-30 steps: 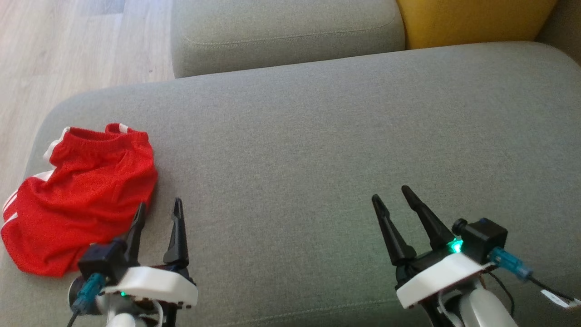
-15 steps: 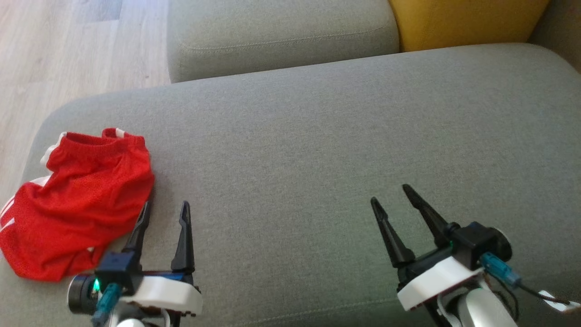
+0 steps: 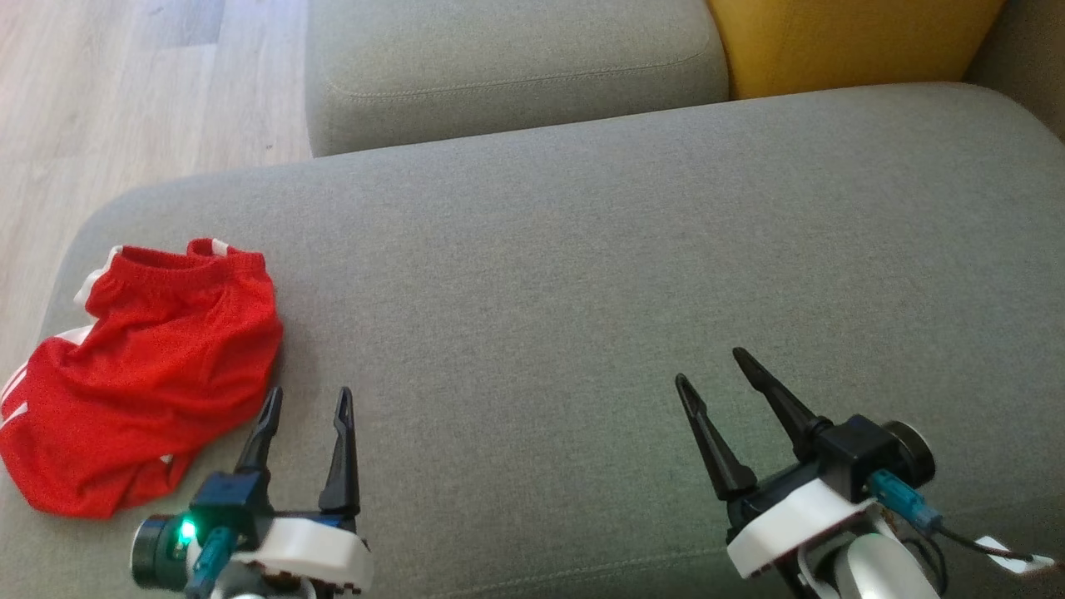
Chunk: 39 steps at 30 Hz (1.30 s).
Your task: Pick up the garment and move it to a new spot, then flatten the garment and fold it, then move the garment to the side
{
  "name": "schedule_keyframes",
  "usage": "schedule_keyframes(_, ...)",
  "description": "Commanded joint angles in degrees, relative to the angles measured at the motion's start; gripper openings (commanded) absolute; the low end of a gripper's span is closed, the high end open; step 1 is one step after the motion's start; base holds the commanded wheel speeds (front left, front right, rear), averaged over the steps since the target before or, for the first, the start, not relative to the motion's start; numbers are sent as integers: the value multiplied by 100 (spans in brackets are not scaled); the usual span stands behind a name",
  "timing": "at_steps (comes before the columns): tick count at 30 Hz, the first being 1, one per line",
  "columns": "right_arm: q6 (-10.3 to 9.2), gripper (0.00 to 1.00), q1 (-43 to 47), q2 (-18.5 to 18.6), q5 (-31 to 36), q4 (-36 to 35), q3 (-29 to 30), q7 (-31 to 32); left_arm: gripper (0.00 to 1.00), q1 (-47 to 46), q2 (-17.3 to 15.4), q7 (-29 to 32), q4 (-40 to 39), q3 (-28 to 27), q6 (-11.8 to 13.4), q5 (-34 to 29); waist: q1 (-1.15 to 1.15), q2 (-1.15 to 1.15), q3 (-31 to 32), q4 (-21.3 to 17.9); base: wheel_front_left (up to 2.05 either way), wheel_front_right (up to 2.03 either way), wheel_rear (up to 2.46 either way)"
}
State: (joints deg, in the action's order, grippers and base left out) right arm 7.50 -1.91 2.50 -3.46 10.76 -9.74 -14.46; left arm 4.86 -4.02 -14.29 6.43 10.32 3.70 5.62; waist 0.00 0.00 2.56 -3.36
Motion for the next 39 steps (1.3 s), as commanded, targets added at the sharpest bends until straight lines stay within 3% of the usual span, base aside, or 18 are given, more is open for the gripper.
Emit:
schedule_keyframes(1, -1, 100, -336, 38, -31, -158, -116, -53, 100, -172, 3, -71, -136, -205, -20, -24, 0, 0, -2, 5, 0, 0, 0)
schedule_keyframes(16, -1, 100, -300, 38, -59, -174, -55, -54, 100, -229, 54, -71, 47, -320, -1, 5, 0, 0, -68, 254, 0, 0, 0)
schedule_keyframes(39, -1, 100, -231, 38, -15, -229, -154, -54, 100, -185, 97, -71, -71, -384, 27, 3, 0, 0, -223, 1878, 0, 0, 0)
